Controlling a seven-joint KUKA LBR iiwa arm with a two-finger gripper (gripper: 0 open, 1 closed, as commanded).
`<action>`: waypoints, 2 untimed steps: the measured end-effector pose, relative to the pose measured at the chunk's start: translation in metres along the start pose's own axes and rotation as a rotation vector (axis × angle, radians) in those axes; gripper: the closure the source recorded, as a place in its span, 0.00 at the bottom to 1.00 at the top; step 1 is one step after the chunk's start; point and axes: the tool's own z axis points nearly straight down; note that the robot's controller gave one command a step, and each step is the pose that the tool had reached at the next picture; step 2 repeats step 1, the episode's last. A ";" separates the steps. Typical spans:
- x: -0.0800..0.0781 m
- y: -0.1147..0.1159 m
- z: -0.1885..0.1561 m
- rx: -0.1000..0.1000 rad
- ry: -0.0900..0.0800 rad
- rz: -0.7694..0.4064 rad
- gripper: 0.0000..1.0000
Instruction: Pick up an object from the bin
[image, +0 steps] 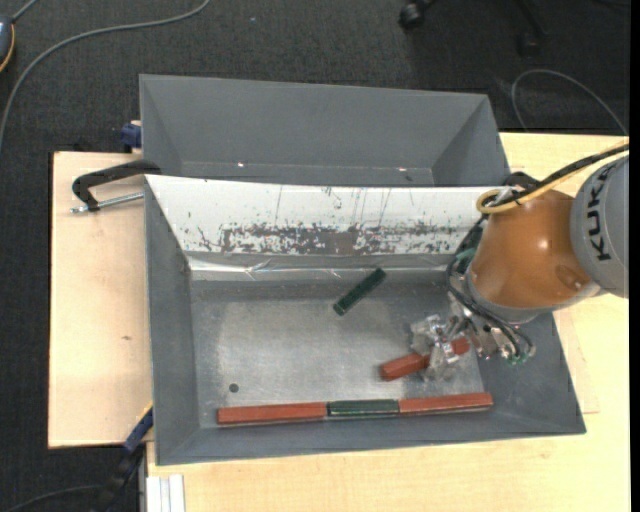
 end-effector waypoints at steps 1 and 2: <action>-0.018 0.030 -0.152 0.004 -0.007 -0.379 1.00; -0.018 0.030 -0.152 0.004 -0.007 -0.379 1.00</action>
Offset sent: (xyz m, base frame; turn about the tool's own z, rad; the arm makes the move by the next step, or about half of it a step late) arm 0.0057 0.0322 0.1485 -0.3786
